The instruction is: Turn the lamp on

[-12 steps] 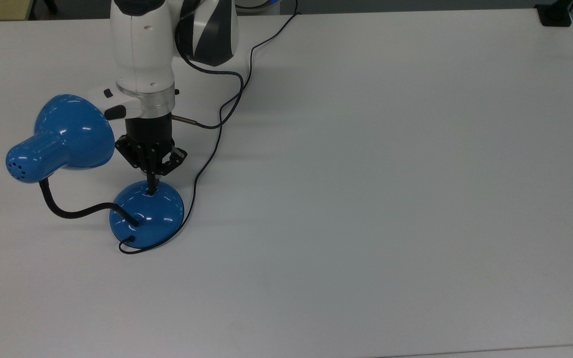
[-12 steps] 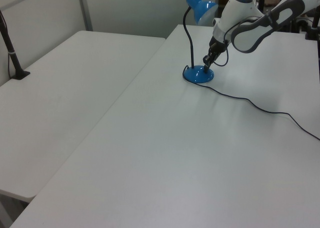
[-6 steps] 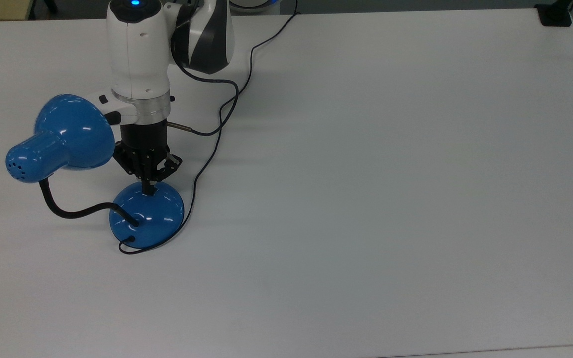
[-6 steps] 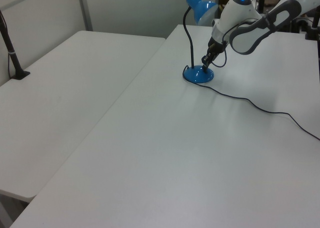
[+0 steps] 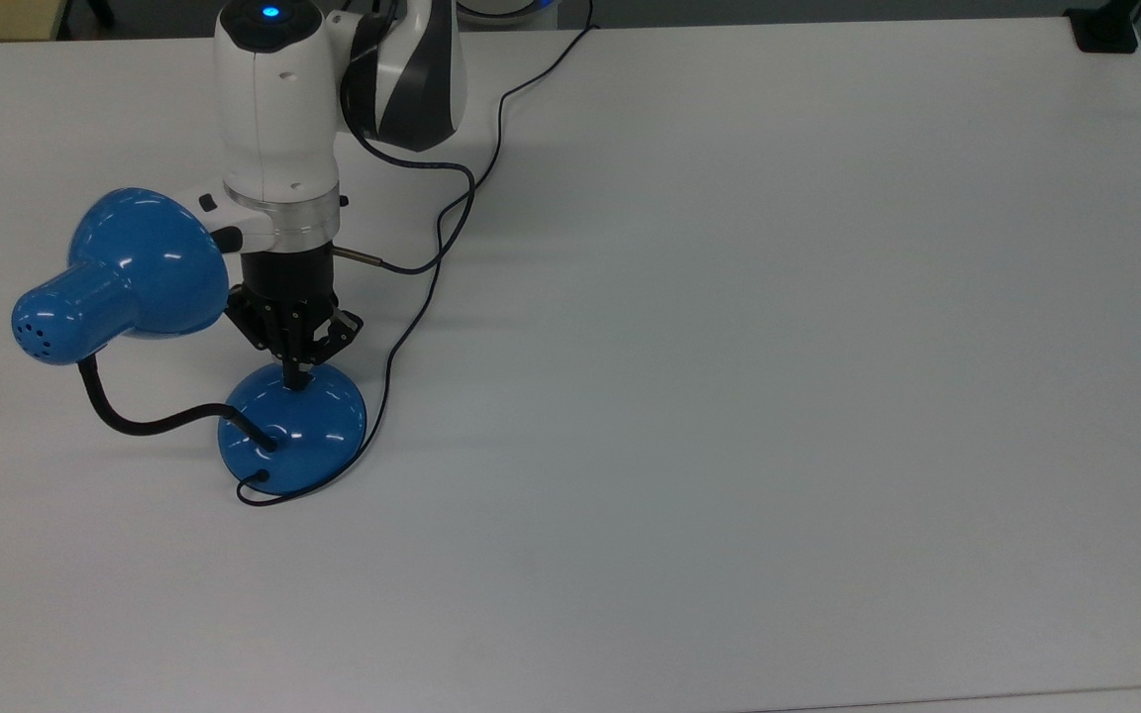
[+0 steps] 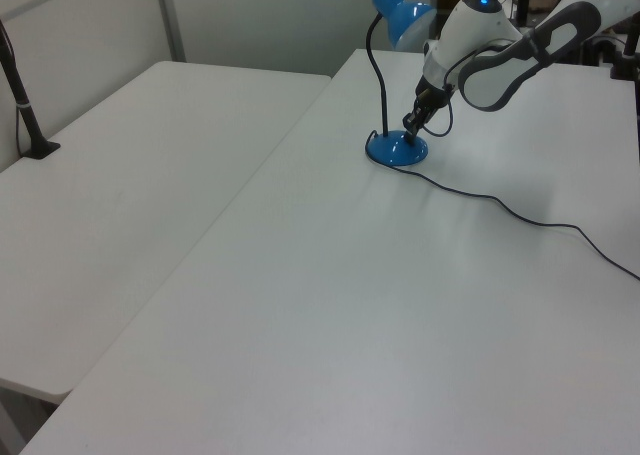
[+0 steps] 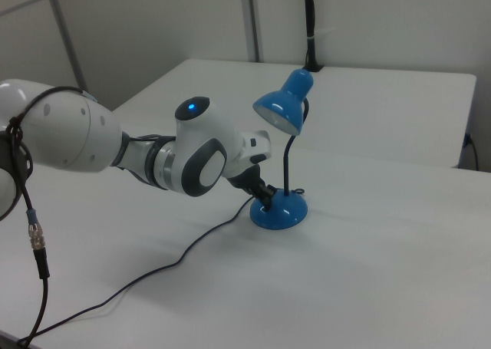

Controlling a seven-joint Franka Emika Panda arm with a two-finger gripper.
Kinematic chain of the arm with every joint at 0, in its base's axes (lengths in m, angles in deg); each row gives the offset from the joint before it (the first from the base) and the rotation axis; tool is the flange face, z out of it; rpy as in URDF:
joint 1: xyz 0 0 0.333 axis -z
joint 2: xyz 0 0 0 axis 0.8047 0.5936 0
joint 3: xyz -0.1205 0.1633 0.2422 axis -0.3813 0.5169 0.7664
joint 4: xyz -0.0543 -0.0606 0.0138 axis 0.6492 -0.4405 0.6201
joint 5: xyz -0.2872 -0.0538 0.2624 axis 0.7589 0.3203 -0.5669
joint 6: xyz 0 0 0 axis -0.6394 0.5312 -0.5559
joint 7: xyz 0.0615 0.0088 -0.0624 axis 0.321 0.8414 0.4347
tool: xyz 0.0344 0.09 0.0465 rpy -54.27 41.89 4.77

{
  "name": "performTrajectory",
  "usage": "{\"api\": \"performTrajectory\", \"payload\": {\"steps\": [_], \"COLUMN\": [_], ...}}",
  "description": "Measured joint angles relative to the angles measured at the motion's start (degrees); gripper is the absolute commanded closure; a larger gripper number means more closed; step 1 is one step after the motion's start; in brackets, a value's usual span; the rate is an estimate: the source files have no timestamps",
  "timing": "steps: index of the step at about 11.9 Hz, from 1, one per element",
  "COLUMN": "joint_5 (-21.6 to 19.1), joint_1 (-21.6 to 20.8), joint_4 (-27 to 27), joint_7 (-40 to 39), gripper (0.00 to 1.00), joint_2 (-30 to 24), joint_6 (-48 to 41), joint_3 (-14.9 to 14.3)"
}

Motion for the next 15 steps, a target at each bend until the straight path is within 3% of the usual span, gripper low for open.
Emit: {"api": "performTrajectory", "payload": {"steps": [11,15], "joint_5": [1.34,1.79], "joint_1": [0.47,-3.77], "joint_4": [-0.91,-0.87], "joint_7": [0.21,0.21], "gripper": [1.00,1.00], "joint_2": [0.73,-6.28], "joint_6": [1.01,-15.51], "joint_3": [0.14,1.19]}}
